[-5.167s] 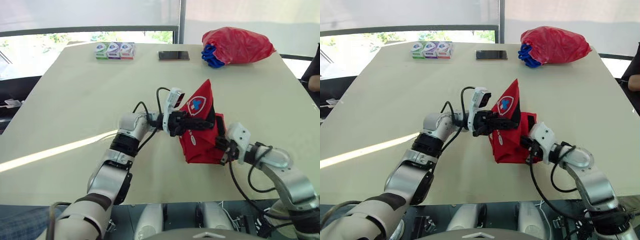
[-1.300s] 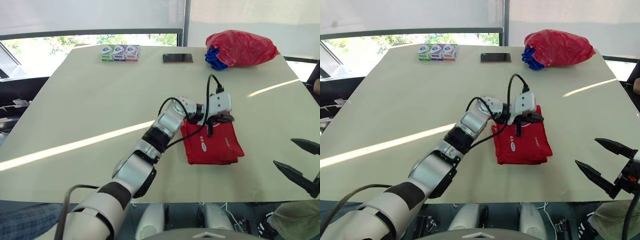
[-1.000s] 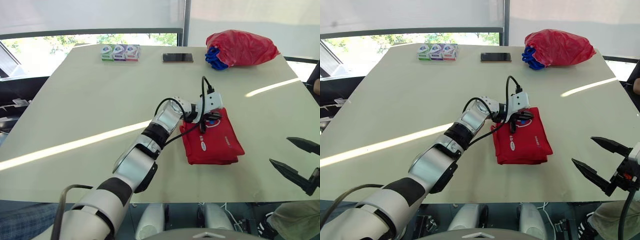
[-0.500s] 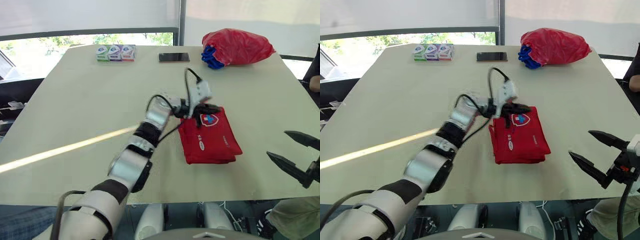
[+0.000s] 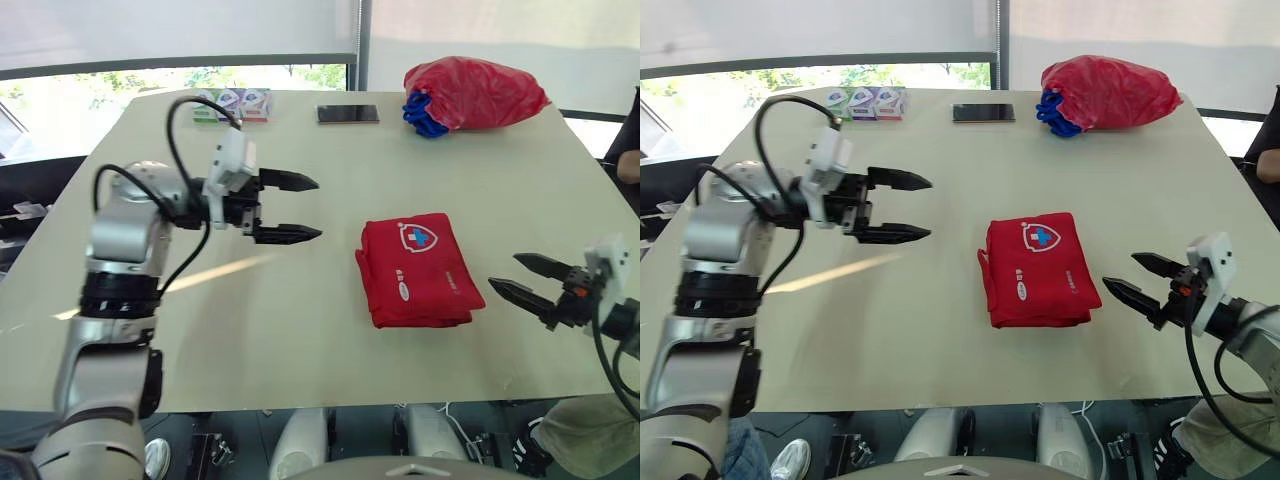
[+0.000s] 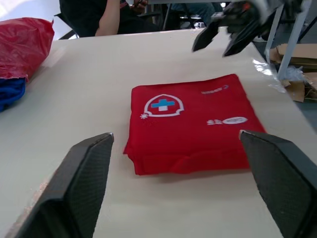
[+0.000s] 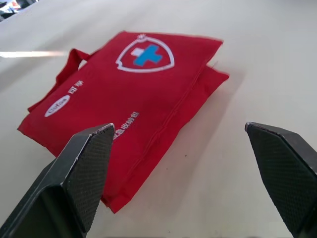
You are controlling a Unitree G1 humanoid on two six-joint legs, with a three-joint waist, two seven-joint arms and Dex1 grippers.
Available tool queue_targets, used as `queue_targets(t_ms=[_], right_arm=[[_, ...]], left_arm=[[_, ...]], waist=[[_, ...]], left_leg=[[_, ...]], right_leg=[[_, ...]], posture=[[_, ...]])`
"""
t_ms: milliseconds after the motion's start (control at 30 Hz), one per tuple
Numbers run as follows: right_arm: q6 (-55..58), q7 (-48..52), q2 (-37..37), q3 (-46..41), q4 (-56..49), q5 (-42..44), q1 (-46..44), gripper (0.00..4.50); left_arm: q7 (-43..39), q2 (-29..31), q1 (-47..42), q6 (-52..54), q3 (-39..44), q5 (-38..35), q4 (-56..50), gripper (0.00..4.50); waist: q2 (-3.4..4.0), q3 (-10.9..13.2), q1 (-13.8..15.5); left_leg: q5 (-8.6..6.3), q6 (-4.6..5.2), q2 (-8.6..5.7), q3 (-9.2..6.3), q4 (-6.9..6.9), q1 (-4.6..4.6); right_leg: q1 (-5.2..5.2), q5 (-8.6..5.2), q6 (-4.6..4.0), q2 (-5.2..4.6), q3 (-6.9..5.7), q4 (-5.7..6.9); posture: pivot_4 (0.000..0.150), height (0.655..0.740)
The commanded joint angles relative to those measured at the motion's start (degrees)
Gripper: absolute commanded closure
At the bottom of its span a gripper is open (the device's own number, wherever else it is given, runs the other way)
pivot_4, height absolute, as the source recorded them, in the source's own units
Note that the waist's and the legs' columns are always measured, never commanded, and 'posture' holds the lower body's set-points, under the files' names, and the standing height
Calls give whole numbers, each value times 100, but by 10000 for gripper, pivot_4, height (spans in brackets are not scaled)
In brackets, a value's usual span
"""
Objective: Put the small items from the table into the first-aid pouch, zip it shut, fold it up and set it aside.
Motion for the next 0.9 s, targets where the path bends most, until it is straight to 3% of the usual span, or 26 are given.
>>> queue_targets(t_ms=[33,167,367,500,633,767,900], right_arm=[[538,108,-72,336,492,120,-647,0],[1160,13,209,792,1278,67,-1497,0],[1495,511,97,1534,1614,-221,-1829,0],[1731,579,360,1572,1504,-47,-2031,10263],[1760,451,555,1457,1482,-65,-2042,29651],[1823,258,742,1211,1465,39,-1964,44812],[1837,-262,1111,490,1433,325,-1877,44812]], left_arm=[[61,163,201,319,211,-463,-721,272],[352,193,372,635,384,-856,-1143,272],[609,292,458,923,524,-1294,-1577,272],[695,356,550,861,491,-1295,-1654,0],[719,404,678,779,470,-1255,-1690,0],[754,380,709,682,411,-1202,-1667,0],[821,336,656,666,413,-1268,-1670,0]], waist=[[0,1,17],[-5,7,3],[-6,9,-35],[-7,9,-60],[-7,10,-65],[-10,9,-61],[-8,10,-57]], left_leg=[[0,0,0,0,1,0],[0,0,0,-2,1,-2],[0,0,0,0,0,-7],[0,0,2,0,0,1],[0,0,3,2,-4,2],[0,0,4,3,-3,4],[0,0,4,3,-4,3]], right_leg=[[0,0,0,0,0,1],[-1,0,0,4,-1,1],[-6,0,0,4,-1,-2],[-4,0,0,8,0,4],[-6,1,0,11,3,3],[-5,1,0,11,3,3],[-6,1,0,11,4,5]], posture=[[1500,7400],[1500,7400],[1500,7400],[1500,7400],[1500,7400],[1500,7400],[1500,7400]])
